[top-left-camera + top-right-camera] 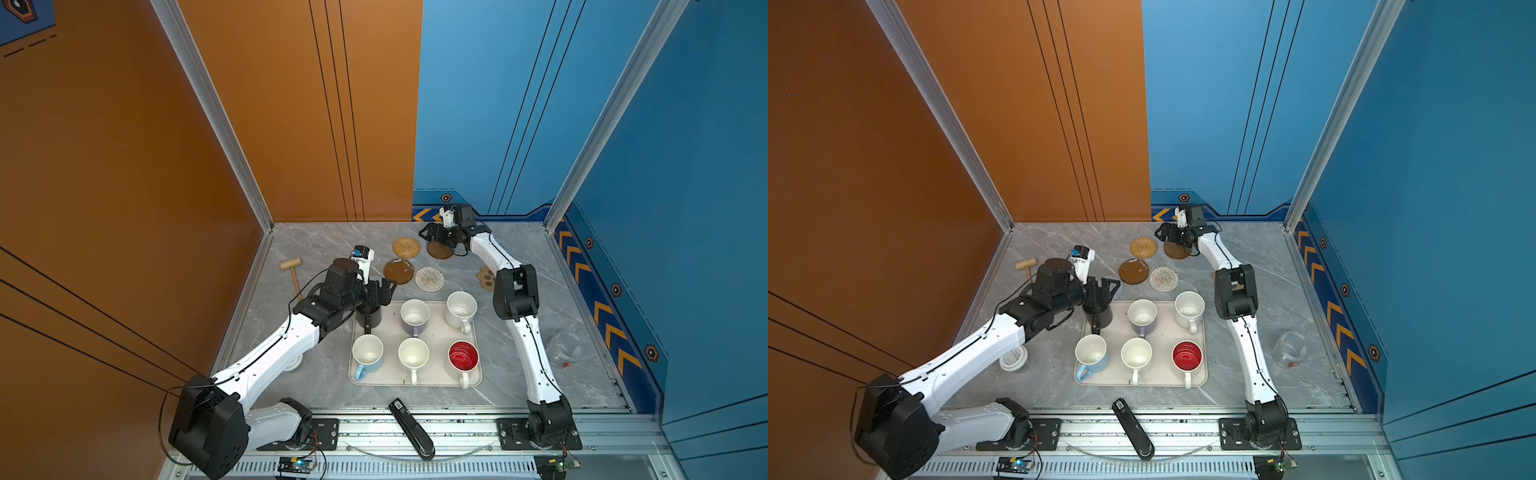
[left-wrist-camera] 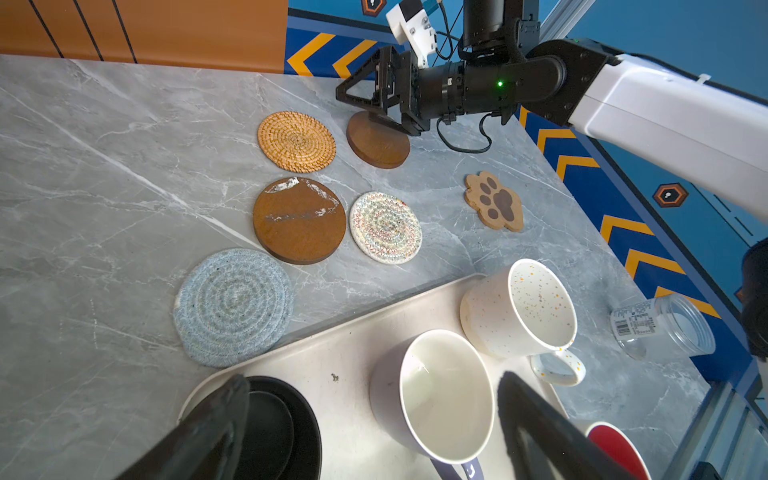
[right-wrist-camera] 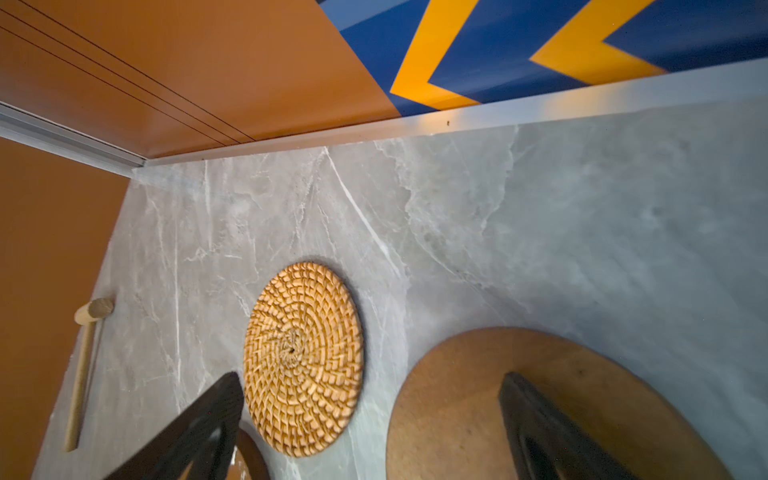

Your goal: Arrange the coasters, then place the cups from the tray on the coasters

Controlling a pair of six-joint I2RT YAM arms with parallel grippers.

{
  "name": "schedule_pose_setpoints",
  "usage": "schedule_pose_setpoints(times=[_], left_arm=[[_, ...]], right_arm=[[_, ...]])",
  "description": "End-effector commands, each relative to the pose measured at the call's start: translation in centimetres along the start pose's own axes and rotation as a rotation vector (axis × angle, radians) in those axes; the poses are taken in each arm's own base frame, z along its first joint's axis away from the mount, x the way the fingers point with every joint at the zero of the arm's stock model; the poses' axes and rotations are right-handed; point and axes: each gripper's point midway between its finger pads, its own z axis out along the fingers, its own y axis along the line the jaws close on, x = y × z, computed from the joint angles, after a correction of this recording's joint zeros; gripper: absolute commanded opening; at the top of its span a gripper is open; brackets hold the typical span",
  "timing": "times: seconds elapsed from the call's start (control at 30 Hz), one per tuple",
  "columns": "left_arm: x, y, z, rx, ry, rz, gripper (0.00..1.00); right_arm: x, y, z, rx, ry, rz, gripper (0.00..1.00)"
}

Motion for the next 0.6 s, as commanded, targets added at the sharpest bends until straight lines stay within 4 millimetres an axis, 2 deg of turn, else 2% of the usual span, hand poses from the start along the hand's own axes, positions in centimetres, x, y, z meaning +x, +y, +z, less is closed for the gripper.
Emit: schedule_pose_setpoints(times=[0.0,0.3,0.57], left_arm=[[-1.2,-0.4,0.1,0.002,-0.022,0.000,0.94],[-1.1,-0.2,1.0,-0.002,-0.012,-0.011,0.94],[-1.0,-0.2,1.7,0.002,0.001,-0.015,0.93]], right_arm=[[-1.7,0.8,0.8,-0.117,-0.064,0.043,0.95],[-3.7,0.6,1.6,-0.201,-0.165,0.080,1.00],[-2.2,0.5,2.9,-0.211,-0.125,0.101,1.00]])
